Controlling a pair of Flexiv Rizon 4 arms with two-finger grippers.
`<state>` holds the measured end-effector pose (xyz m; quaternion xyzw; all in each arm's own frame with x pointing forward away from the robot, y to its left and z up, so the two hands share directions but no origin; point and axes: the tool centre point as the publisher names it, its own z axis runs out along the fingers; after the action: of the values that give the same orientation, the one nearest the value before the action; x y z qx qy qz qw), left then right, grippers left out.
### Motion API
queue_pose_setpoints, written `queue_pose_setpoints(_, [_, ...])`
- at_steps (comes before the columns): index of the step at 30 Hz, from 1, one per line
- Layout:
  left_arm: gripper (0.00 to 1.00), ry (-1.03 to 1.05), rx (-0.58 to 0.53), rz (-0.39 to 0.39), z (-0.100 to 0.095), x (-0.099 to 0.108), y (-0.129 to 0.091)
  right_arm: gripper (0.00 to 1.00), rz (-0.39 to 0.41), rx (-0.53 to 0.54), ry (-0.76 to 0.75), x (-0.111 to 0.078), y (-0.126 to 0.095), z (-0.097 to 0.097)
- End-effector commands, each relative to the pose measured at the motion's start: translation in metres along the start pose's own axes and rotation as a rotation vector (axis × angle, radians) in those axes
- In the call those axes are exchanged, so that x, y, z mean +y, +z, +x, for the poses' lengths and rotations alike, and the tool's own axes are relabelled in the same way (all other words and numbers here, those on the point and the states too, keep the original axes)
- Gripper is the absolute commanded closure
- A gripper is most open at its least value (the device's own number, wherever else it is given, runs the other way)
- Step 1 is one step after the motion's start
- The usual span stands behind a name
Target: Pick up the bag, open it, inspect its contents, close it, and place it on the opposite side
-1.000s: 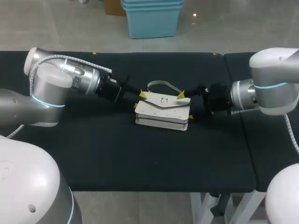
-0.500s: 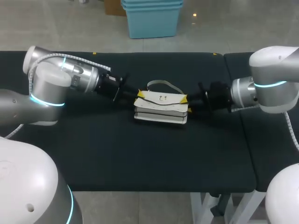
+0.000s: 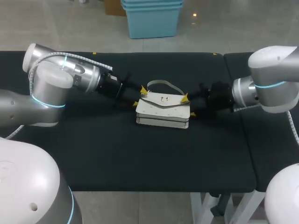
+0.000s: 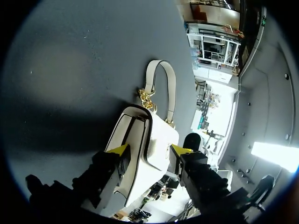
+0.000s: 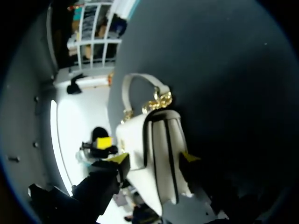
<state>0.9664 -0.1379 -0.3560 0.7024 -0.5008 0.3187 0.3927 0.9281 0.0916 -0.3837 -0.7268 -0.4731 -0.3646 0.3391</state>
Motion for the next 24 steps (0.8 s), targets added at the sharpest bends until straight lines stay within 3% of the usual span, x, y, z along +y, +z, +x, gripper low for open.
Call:
queue_pose_setpoints(1, [0.00,0.007,0.001,0.024,0.002,0.010,-0.010,0.00,-0.015,-0.026,-0.005,-0.004,-0.010,0.002])
queue_pose_setpoints(12, [0.00,0.042,-0.040,0.068,0.007,0.020,-0.033,0.00,-0.047,-0.071,-0.047,-0.006,-0.032,0.011])
queue_pose_setpoints(18, [0.00,0.061,-0.103,0.058,0.009,0.022,-0.045,0.00,-0.009,-0.156,-0.110,-0.009,-0.040,0.015])
queue_pose_setpoints(20, [0.00,0.060,-0.154,0.056,0.009,0.021,-0.050,0.13,0.016,-0.185,-0.129,-0.011,-0.040,0.014])
queue_pose_setpoints(22, [0.00,0.089,-0.202,0.030,0.009,0.021,-0.056,0.38,0.036,-0.211,-0.147,-0.014,-0.038,0.013])
queue_pose_setpoints(24, [0.00,0.112,-0.253,0.020,0.008,0.021,-0.061,0.53,0.064,-0.227,-0.157,-0.015,-0.037,0.011])
